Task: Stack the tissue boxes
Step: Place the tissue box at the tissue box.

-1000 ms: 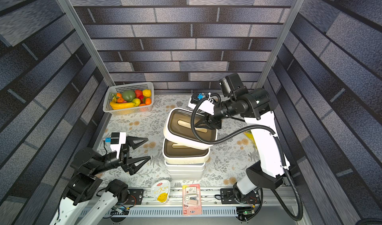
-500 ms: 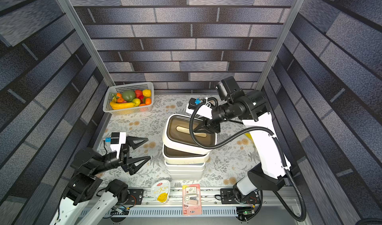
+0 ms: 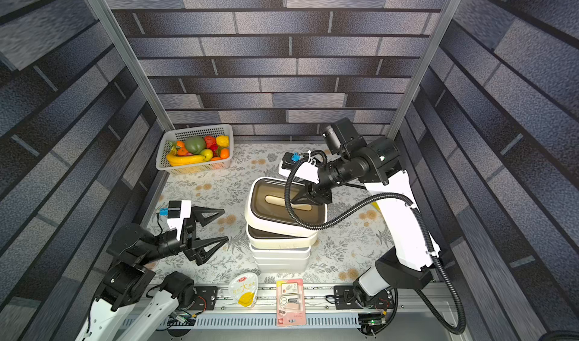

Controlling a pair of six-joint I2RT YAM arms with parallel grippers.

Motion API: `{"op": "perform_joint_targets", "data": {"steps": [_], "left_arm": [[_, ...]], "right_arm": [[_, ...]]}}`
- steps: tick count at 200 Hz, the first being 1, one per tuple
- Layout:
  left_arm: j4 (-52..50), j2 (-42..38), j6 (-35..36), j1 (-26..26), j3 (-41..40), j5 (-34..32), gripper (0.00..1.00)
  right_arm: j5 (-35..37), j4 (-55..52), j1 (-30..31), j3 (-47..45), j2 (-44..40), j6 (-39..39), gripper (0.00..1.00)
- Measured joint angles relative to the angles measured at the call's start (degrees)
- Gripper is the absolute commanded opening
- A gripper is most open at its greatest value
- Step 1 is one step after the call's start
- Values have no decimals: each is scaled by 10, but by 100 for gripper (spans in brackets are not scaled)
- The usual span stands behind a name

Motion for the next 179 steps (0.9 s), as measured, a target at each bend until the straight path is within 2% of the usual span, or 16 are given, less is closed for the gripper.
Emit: {"op": "perform_joint_targets", "data": {"steps": [179], "left_arm": [[-11,0,-1,0,0,-12,100]], "right_arm": [[13,0,39,16,42,7,34]]}}
